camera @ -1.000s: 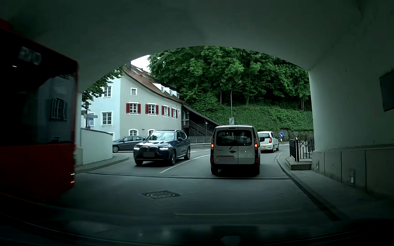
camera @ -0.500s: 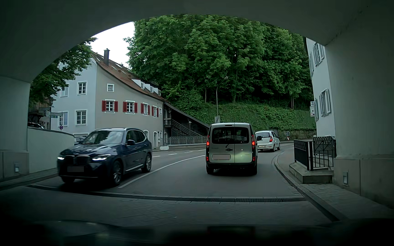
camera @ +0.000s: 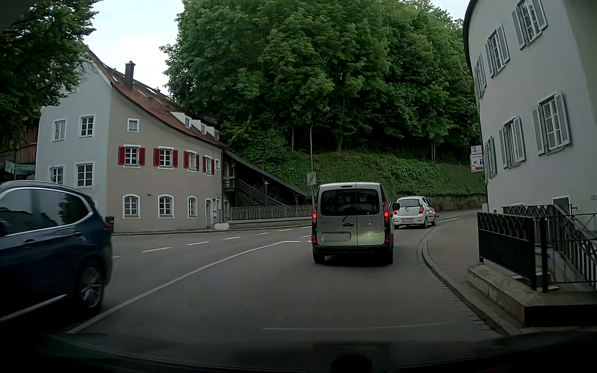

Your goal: Follow the waypoints while adhering to traffic rules and regulations

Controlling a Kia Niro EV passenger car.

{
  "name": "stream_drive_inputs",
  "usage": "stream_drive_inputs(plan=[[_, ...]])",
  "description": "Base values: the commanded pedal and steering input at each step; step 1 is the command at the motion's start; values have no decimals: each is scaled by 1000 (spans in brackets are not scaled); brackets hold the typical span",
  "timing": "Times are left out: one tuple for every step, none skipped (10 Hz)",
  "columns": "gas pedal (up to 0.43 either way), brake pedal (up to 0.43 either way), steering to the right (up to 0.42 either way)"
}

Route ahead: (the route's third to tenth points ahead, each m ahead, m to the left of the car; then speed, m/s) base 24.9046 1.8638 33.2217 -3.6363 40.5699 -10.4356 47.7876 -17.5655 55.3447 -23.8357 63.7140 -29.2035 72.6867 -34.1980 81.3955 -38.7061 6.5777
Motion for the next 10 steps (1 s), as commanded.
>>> stream_drive_inputs(plan=[[118, 0, 43], [118, 0, 47], [118, 0, 44], [118, 0, 41], [157, 0, 40], [157, 0, 40], [157, 0, 41], [157, 0, 40], [157, 0, 40], [157, 0, 42]])
